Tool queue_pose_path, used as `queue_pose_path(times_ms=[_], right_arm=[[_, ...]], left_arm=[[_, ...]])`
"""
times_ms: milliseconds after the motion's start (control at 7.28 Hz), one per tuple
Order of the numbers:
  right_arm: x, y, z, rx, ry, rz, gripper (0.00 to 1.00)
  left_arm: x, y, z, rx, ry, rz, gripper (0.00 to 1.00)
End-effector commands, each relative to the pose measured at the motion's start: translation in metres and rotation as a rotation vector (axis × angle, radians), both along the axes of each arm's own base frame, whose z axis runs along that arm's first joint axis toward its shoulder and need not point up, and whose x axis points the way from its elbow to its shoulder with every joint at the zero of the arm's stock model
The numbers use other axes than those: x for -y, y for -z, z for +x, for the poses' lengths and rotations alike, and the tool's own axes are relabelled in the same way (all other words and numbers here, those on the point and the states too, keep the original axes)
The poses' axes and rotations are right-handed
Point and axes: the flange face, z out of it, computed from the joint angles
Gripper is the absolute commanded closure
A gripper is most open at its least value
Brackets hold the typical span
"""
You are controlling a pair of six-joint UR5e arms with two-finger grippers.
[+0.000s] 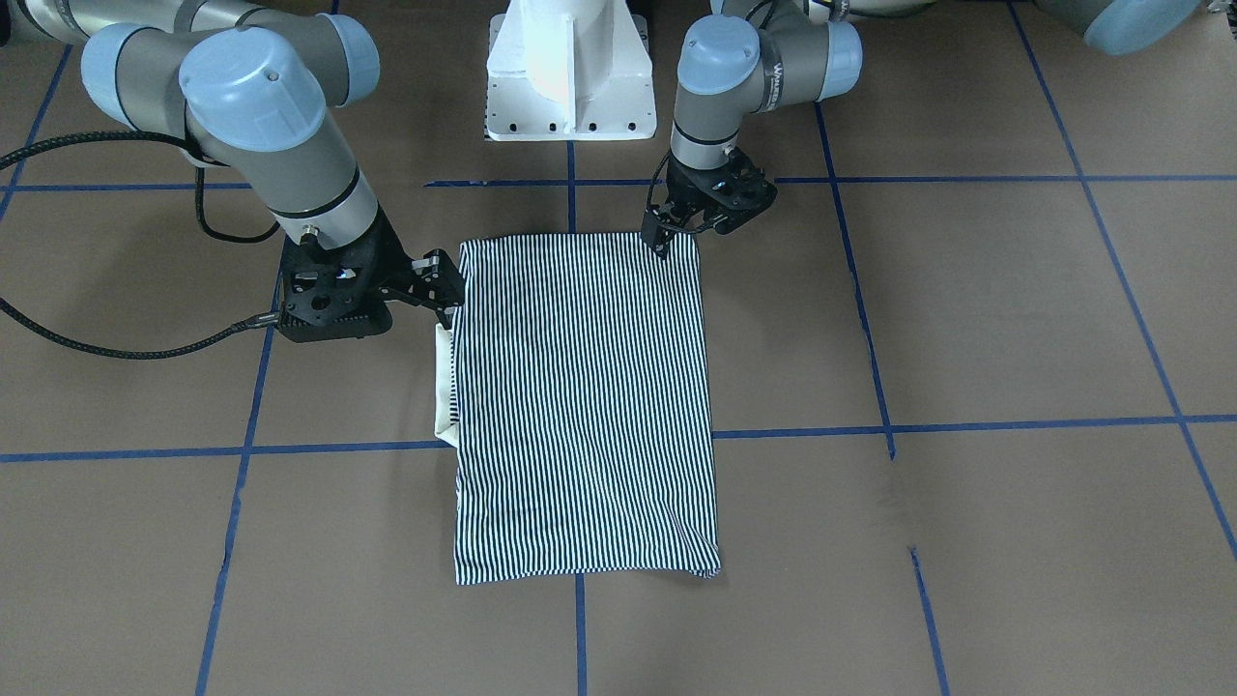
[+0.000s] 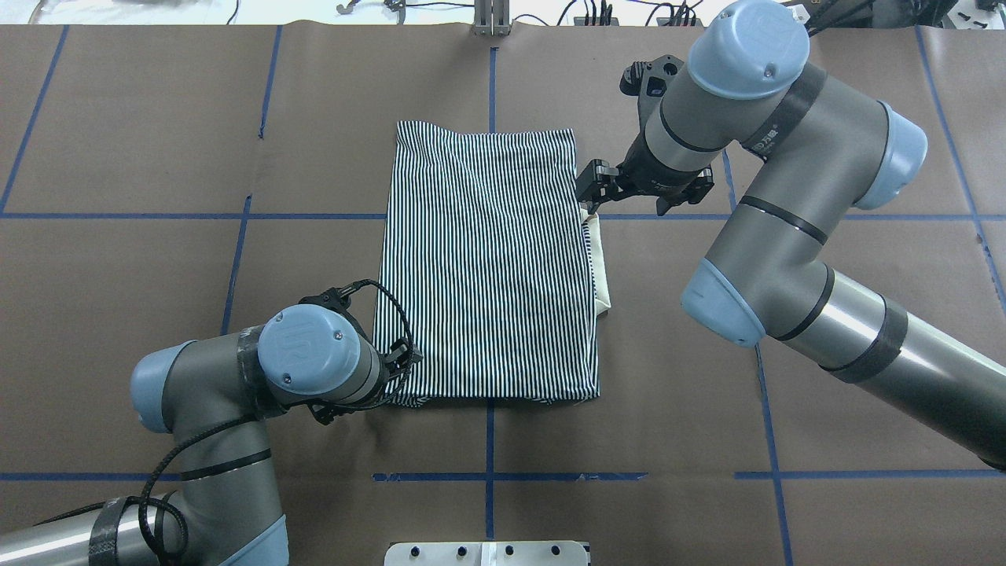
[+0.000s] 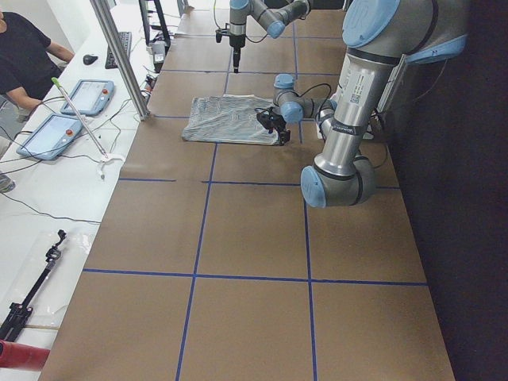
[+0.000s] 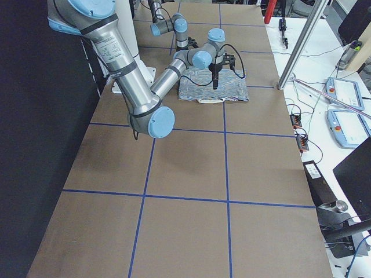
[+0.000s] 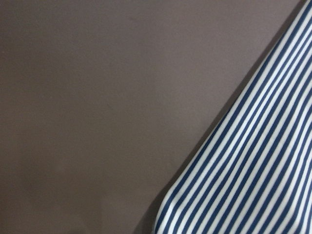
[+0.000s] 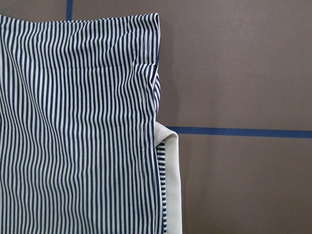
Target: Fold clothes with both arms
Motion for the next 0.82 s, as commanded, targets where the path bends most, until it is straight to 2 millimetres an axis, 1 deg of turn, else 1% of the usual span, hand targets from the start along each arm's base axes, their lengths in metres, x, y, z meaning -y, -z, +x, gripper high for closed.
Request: queue_pose_path(times_ms=[0,137,275,549,686], right_arm=[[0.0002,0.0003,0.0002,0.0,-0.001,0.0,0.0],[0.0007,0.0003,0.0009,0.001,-0.001,0.0,0.0],[0.0013,0.0003,0.0017,0.001,-0.002,0.0,0.0],[0.0023,-0.0006,0.0033,0.001,-0.004,-0.002,0.0],[0.003,0.0004,0.004,0.002,-0.006,-0.001,0.0]], left_arm=[[0.0023,-0.0063,0.0025,0.015,0.007,0.001,0.02],[0.0029,-0.0061,0.003,0.016,0.01,0.004,0.04],[0.003,-0.0052,0.0032,0.015,0.01,0.005,0.08],[0.0031,-0.0044,0.0033,0.015,0.01,0.005,0.4],[0.0031,-0.0034,0.0035,0.014,0.009,0.006,0.47]])
